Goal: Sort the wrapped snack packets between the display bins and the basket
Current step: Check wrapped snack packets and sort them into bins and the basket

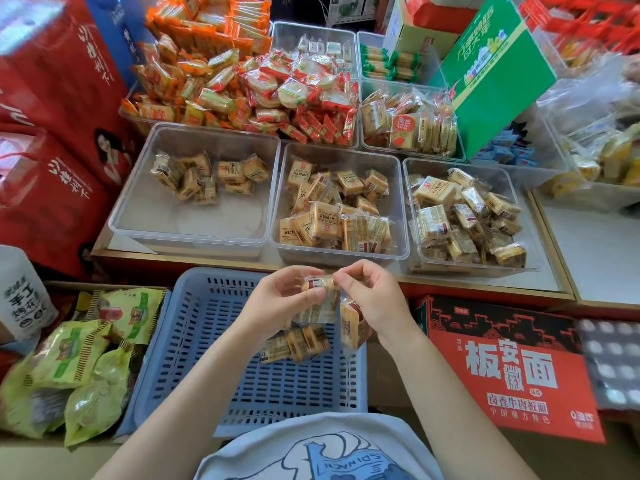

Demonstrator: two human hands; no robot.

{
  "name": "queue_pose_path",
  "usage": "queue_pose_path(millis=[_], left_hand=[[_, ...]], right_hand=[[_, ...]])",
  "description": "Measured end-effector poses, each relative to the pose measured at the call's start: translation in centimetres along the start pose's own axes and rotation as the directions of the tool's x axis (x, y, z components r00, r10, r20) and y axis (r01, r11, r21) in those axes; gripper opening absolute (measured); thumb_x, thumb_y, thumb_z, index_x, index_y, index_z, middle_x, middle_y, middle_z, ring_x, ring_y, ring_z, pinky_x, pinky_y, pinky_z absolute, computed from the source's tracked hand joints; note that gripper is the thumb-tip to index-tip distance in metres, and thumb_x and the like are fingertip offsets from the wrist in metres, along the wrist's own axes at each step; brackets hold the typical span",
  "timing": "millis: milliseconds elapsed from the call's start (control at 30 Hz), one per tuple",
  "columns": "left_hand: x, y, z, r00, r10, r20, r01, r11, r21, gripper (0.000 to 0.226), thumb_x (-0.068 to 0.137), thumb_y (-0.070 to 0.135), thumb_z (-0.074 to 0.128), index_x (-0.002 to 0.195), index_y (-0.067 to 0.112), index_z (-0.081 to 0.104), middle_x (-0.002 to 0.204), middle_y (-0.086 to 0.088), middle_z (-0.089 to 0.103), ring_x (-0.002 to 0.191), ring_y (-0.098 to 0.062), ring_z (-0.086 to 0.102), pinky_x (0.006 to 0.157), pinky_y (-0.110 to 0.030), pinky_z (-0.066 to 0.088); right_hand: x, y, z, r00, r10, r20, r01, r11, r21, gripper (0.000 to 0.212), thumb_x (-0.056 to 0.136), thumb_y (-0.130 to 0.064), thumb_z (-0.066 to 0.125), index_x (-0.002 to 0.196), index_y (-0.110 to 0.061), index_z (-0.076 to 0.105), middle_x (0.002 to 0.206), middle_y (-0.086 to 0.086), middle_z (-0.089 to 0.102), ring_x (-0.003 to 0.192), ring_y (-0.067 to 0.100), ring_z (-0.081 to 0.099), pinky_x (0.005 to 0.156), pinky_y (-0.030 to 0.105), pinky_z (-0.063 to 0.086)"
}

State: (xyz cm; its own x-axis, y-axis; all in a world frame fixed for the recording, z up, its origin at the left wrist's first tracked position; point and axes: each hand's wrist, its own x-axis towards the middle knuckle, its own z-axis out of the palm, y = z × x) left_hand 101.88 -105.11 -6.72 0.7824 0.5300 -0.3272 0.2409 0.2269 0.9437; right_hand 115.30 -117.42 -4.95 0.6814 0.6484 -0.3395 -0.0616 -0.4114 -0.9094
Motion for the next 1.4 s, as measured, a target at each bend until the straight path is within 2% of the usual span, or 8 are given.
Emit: queue_pose_path(millis=[267,467,667,800,967,1067,1267,1400], left_hand=[[1.1,0.3,2.0,0.986,-0.074,-0.152,0.065,0.996,-0.065,0.021,0.091,0.03,0.074,0.089,0.011,0.08,0.089,-0.009,0.079,0.087,-0.022,0.074,0.08,-0.028,0.059],[1.4,0.0,3.2,0.988,-0.104,0.117,0.11,0.993,-0.045,0.031,0.088,0.03,0.074,0.116,0.023,0.063,0.102,-0.003,0.077,0.086,-0.018,0.073,0.068,-0.027,0.055],[2.8,-0.3,4.2,0.986,-0.164,0.028,0.166,0.984,-0.068,0.047,0.08,0.039,0.08,0.12,0.028,0.057,0.11,-0.004,0.075,0.1,-0.02,0.074,0.078,-0.04,0.062],[3.8,0.8,5.7,0.988,-0.152,0.017,0.148,0.976,0.157,0.062,0.079,0.033,0.085,0.127,0.028,0.046,0.108,0.004,0.066,0.08,0.006,0.069,0.064,-0.012,0.054],[6.2,1.7,5.4,0.97,-0.165,-0.177,0.159,0.986,-0.045,0.062,0.077,0.041,0.084,0.127,0.02,0.054,0.11,-0.005,0.072,0.095,-0.018,0.074,0.068,-0.029,0.061],[8.2,2.3,4.5,0.956,-0.206,-0.211,0.18,0.974,-0.136,0.061,0.075,0.054,0.075,0.125,0.022,0.059,0.11,-0.008,0.074,0.096,-0.024,0.075,0.085,-0.049,0.062],[12.8,2.0,2.3,0.941,-0.192,-0.279,0.204,0.979,0.012,0.051,0.092,0.029,0.075,0.137,0.034,0.052,0.119,-0.003,0.07,0.105,-0.02,0.071,0.085,-0.037,0.061],[17.0,4.3,1.9,0.962,-0.071,-0.264,0.118,0.979,0.166,0.061,0.094,0.031,0.071,0.15,0.029,0.046,0.112,-0.006,0.071,0.098,-0.02,0.072,0.082,-0.034,0.062]], right_hand=[[0.6,0.3,-1.5,0.996,-0.074,-0.054,0.073,0.997,-0.031,0.011,0.096,-0.016,0.07,0.085,-0.013,0.072,0.076,0.0,0.07,0.07,0.008,0.062,0.064,0.018,0.051],[1.6,-0.1,-2.6,0.994,0.072,-0.082,-0.064,0.993,0.098,0.013,0.099,-0.021,0.066,0.093,-0.011,0.07,0.085,0.009,0.07,0.08,0.019,0.065,0.078,0.038,0.056],[4.4,0.3,-3.3,0.944,0.328,-0.02,-0.324,0.938,0.123,0.051,0.104,-0.055,0.044,0.118,-0.007,0.052,0.108,0.012,0.061,0.1,0.021,0.057,0.094,0.036,0.044],[5.9,-0.1,-2.7,0.944,0.328,0.022,-0.325,0.922,0.211,0.043,0.101,-0.057,0.049,0.112,-0.015,0.047,0.115,0.003,0.057,0.114,0.02,0.053,0.106,0.04,0.039],[7.2,-0.1,-3.0,0.959,0.247,0.142,-0.272,0.941,0.203,0.07,0.076,-0.074,0.071,0.122,-0.025,0.051,0.126,0.006,0.064,0.116,0.024,0.063,0.103,0.051,0.052],[8.2,0.2,-3.8,0.956,0.205,0.209,-0.241,0.956,0.166,0.067,0.081,-0.065,0.068,0.127,-0.018,0.058,0.121,0.006,0.07,0.111,0.021,0.068,0.099,0.048,0.056],[12.1,0.8,-6.3,0.979,0.194,0.063,-0.202,0.965,0.168,0.03,0.094,-0.046,0.068,0.114,-0.023,0.063,0.113,-0.001,0.07,0.1,0.011,0.065,0.086,0.03,0.056],[17.4,0.6,-7.8,0.989,0.149,0.007,-0.149,0.985,0.091,0.052,0.098,-0.041,0.064,0.142,-0.015,0.054,0.128,0.003,0.067,0.113,0.02,0.065,0.097,0.043,0.056]])
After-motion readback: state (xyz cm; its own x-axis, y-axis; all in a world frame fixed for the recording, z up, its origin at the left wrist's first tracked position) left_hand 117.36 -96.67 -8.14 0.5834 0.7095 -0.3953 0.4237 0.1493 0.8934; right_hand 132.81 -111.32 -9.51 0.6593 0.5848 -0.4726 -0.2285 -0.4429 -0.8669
